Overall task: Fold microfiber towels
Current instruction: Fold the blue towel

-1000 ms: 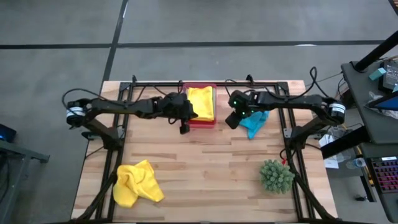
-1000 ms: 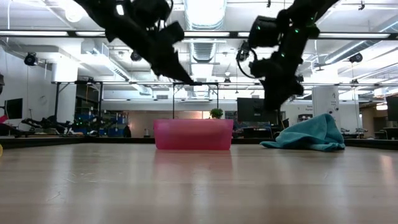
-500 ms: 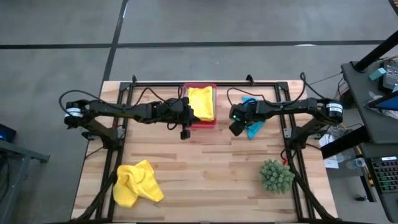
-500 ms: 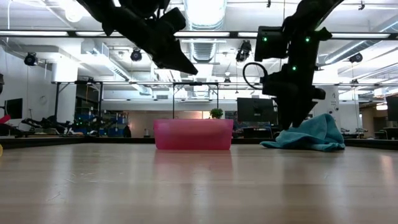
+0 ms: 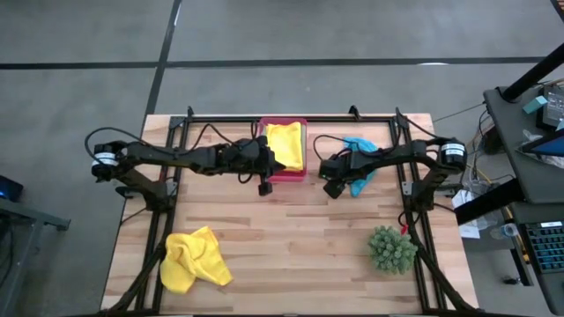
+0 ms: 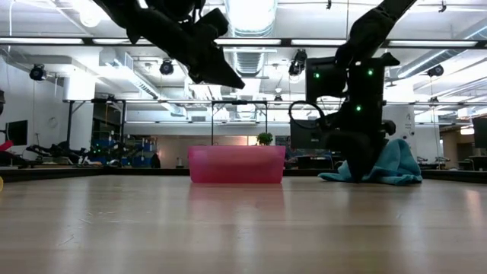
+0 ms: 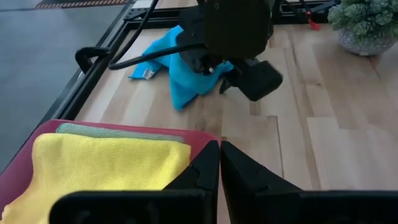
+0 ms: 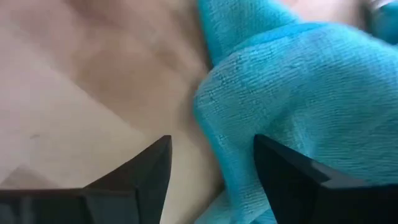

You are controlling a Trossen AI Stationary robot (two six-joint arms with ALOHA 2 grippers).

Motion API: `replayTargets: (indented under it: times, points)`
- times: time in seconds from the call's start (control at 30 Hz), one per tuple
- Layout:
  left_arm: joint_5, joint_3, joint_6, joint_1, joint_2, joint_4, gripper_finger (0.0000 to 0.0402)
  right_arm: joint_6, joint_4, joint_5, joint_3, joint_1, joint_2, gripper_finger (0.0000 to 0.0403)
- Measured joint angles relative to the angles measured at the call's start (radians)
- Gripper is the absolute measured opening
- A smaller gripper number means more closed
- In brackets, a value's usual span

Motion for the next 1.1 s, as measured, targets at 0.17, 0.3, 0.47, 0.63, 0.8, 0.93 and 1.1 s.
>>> replayTargets:
  times: [0.17, 0.3, 0.47, 0.63, 0.8, 0.93, 1.1]
  points:
    - [0.0, -0.001, 0.0, -0.002, 0.0, 0.014, 0.0001, -0.017, -0.009, 0.154, 0.0, -0.001, 0.002, 0.0163]
    - [0.0, 0.0, 0.0, -0.003, 0.0, 0.019, 0.0001, -0.065, -0.011, 0.163, 0.0, -0.007, 0.003, 0.0084]
    - [0.0, 0.0, -0.004, -0.009, 0.0, 0.017, 0.0001, -0.106, -0.014, 0.231, 0.0, 0.005, -0.01, 0.0015]
    - [-0.001, 0.0, -0.053, -0.024, 0.0, 0.017, 0.0001, -0.111, 0.009, 0.252, -0.004, 0.056, -0.088, 0.0009]
    - [-0.003, -0.001, -0.068, -0.069, 0.0, 0.052, 0.0001, -0.114, 0.11, 0.235, -0.046, 0.154, -0.231, 0.0009]
    - [-0.003, -0.002, -0.079, -0.11, 0.0, 0.138, 0.0001, -0.124, 0.21, 0.171, -0.122, 0.258, -0.359, 0.0008]
    - [-0.003, -0.002, -0.085, -0.159, 0.0, 0.248, 0.0001, -0.15, 0.453, 0.094, -0.242, 0.382, -0.487, 0.0008]
